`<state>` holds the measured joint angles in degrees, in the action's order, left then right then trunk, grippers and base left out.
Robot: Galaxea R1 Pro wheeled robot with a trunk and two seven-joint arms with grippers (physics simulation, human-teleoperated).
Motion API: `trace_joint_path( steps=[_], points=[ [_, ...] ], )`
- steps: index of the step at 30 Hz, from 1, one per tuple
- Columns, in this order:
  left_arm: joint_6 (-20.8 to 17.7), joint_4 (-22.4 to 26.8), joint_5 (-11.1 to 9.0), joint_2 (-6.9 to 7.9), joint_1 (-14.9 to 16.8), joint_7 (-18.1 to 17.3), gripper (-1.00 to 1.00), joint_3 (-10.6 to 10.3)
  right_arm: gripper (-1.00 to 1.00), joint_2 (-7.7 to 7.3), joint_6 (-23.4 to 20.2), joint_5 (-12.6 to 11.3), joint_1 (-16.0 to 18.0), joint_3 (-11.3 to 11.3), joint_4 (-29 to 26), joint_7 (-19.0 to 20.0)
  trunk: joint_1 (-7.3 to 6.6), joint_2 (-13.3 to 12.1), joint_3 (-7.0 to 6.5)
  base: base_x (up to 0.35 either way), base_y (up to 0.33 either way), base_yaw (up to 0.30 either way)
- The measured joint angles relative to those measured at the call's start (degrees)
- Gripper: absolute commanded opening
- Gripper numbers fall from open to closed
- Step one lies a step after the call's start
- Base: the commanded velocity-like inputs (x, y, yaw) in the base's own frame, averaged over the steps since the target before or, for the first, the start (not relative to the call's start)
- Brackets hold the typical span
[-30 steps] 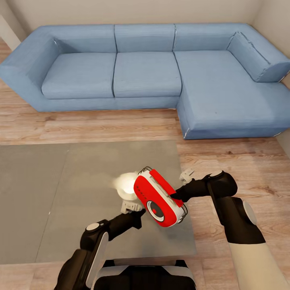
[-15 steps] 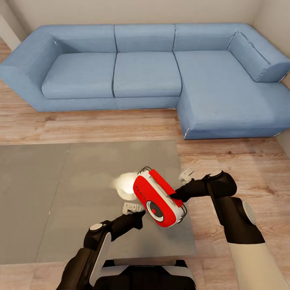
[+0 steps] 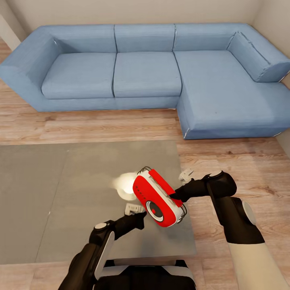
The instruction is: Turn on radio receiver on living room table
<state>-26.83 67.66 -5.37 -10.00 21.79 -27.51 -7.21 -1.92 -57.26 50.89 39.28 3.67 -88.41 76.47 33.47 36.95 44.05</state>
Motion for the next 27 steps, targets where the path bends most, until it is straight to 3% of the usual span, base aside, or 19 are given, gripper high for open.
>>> trace_joint_path(
  steps=[3, 5, 9, 14, 16, 20, 27],
  points=[
    [0.9, -1.0, -0.1, 0.0, 0.0, 0.0, -1.0, 0.0, -1.0, 0.05, 0.0, 0.0, 0.0, 0.3, 0.0, 0.0, 0.0, 0.0, 0.0, 0.0, 0.0, 0.0],
    [1.3, -1.6, -0.1, 0.0, 0.0, 0.0, -1.0, 0.0, -1.0, 0.07, -0.1, -0.1, 0.0, 1.6, 0.0, 0.0, 0.0, 0.0, 0.0, 0.0, 0.0, 0.0],
    [1.5, -1.9, -1.3, 0.0, 0.1, 0.0, -1.0, 0.0, -1.0, 0.11, 0.0, 0.1, 0.0, 2.8, 0.0, 0.0, 0.0, 0.0, 0.0, 0.0, 0.0, 0.0],
    [2.1, -2.2, -3.7, 0.0, 1.4, 0.0, -1.0, -0.2, -1.0, 0.12, 0.0, 0.1, 0.0, 2.9, 0.0, 0.0, 0.0, 0.0, 0.0, 0.0, 0.0, 0.0],
    [2.4, -3.3, -4.4, 0.0, 2.0, 0.0, -1.0, -1.3, -1.0, 0.09, 0.0, 0.1, 0.0, 2.9, 0.0, 0.0, 0.0, 0.0, 0.0, 0.0, 0.0, 0.0],
    [2.6, -5.0, -4.9, 0.0, 2.3, 0.0, -1.0, -2.8, -1.0, 0.14, 0.0, 0.1, 0.0, 3.0, 0.0, 0.0, 0.0, 0.0, 0.0, 0.0, 0.0, 0.0],
    [2.7, -5.0, -4.8, 0.0, 2.3, 0.0, -1.0, -3.0, -1.0, 0.14, 0.0, 0.1, 0.0, 2.9, 0.1, 0.0, 0.0, 0.0, 0.0, 0.0, 0.0, 0.0]
  ],
)
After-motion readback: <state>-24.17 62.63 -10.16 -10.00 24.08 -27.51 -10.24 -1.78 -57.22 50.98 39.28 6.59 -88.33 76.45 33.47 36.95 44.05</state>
